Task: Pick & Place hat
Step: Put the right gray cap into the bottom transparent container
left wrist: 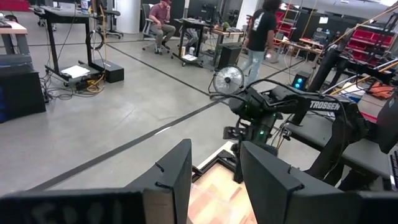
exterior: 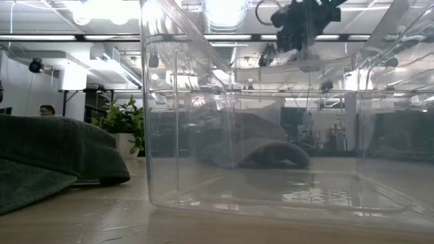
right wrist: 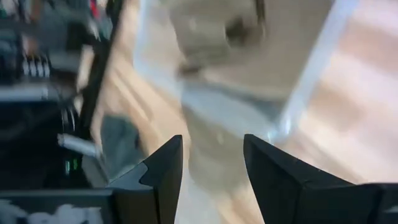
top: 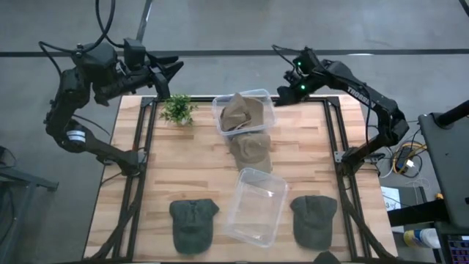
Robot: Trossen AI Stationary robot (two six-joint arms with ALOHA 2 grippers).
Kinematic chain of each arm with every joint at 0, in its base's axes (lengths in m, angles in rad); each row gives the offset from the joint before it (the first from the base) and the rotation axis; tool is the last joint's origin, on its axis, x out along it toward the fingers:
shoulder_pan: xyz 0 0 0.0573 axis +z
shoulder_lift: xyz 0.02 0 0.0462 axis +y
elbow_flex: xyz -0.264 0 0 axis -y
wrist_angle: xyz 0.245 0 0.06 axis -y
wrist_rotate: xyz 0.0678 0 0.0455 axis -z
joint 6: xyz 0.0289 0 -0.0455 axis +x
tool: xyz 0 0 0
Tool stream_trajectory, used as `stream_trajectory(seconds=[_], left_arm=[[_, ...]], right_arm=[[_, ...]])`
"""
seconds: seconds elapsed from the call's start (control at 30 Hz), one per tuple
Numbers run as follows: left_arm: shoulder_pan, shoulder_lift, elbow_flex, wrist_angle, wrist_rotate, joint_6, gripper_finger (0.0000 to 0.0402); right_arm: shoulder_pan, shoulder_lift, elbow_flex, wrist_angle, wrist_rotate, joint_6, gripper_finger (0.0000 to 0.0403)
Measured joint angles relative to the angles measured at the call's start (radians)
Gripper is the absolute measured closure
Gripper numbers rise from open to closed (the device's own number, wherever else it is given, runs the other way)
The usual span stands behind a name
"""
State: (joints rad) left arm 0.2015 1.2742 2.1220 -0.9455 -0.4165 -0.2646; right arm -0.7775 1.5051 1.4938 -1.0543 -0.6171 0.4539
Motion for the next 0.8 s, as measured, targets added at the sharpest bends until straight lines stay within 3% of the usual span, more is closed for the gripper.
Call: stream_trajectory(seconds=[0.3,0.8], left_arm=[[0.0,0.0,0.0,-0.009,0.0,0.014,0.0271],[0.0,0.005,0.0,-0.015,0.0,0.029,0.0271]], right_arm=[[0.079,-0.007,-0.063,-0.269,-0.015,-0.177,0.0241],[0.293,-0.089,-0.311,-0.369,-0.08,-0.181,0.0241]])
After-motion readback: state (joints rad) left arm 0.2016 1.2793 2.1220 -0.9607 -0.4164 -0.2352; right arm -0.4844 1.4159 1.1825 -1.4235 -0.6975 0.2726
